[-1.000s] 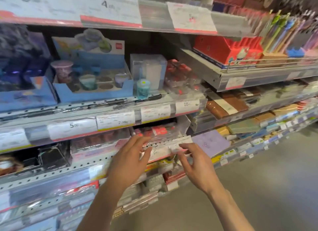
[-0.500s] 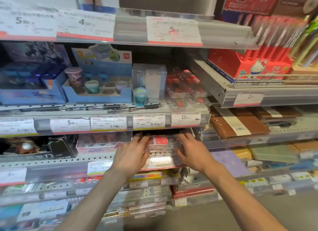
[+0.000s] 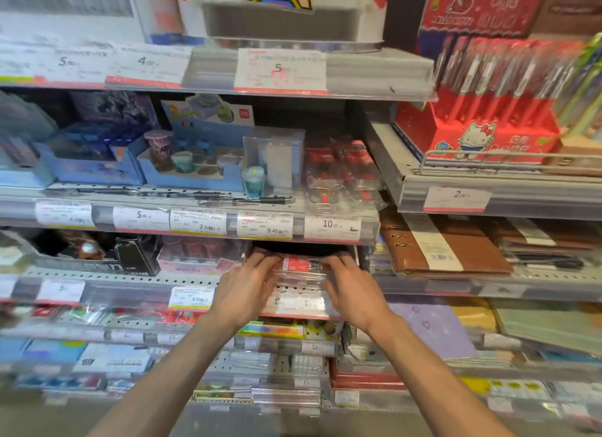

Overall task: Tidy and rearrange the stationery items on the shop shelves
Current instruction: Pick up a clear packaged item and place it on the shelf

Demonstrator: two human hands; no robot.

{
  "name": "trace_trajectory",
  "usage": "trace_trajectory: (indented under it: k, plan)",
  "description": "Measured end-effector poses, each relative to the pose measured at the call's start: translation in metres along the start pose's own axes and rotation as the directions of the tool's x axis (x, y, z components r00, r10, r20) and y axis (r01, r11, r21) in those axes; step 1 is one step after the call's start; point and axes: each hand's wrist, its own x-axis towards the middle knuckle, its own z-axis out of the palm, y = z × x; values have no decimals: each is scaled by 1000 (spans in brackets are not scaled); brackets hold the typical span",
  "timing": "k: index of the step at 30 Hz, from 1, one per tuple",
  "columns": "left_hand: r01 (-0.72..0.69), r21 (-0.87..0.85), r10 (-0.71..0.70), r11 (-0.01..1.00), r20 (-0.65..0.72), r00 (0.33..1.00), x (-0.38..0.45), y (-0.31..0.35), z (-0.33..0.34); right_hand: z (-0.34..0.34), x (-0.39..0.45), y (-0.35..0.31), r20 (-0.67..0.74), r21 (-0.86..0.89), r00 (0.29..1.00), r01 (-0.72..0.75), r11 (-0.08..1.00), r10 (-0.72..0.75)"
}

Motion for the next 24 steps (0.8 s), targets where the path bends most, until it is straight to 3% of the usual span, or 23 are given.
trace_trajectory:
  k: [15, 24]
  plan:
    - [-302, -40, 285, 953, -228, 931, -56, -29, -65, -54, -66, -44, -23, 53, 989, 148, 988, -147]
    - [-425, -180, 351, 887, -334, 875, -47, -37, -143, -119, -78, -83, -237, -138, 915, 301, 943, -327]
